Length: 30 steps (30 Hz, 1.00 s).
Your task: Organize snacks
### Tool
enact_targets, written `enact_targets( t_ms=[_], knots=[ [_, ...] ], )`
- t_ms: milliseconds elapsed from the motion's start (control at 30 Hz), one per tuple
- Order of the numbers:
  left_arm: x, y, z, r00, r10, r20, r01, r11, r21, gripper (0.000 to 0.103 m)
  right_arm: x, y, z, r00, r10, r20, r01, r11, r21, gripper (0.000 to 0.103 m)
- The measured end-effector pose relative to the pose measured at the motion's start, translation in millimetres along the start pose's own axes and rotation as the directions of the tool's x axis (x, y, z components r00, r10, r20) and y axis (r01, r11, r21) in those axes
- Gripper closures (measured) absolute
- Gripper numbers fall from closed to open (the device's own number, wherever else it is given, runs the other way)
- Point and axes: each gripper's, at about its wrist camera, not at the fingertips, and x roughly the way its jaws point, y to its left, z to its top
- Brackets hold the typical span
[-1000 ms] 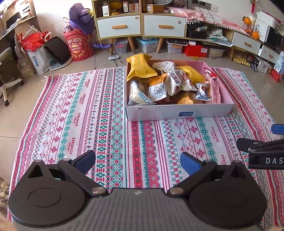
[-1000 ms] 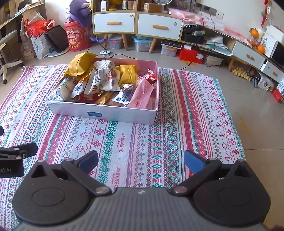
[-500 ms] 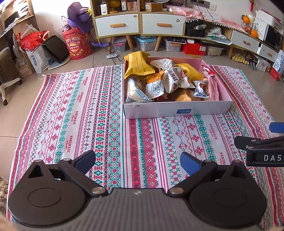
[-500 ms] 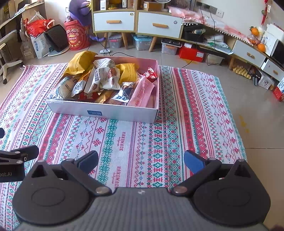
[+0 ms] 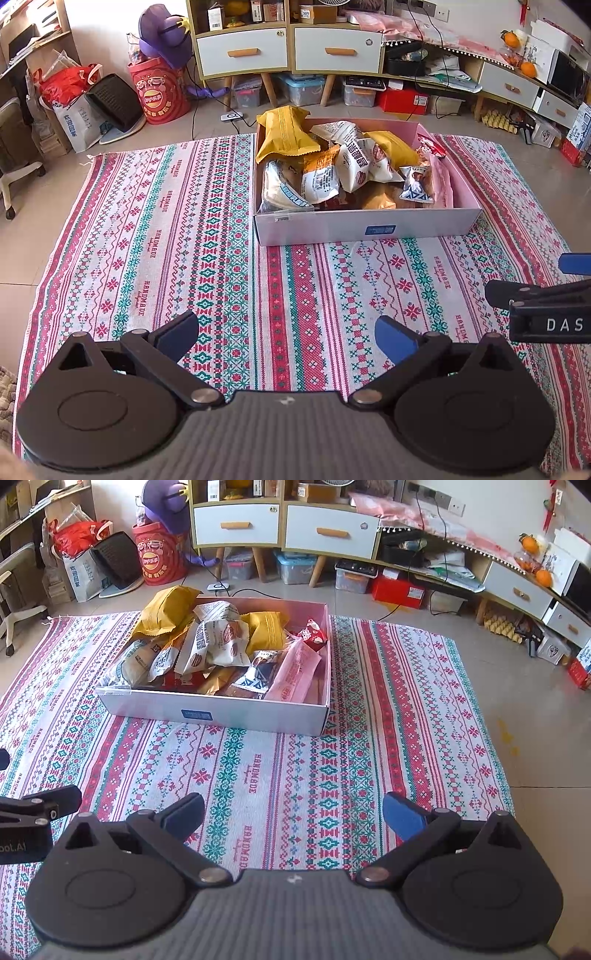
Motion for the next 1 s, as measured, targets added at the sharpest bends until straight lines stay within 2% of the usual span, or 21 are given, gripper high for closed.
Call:
enact_targets(
  t_ms=[1000],
  knots=[
    [1.0,-2.4,-2.5,1.0,-0.009,-0.013,0.009,1.0,0.0,0.0,-0.1,-0.1,0.1,1.0,0.0,0.0,0.0,1.0,0.001,0.0]
  ],
)
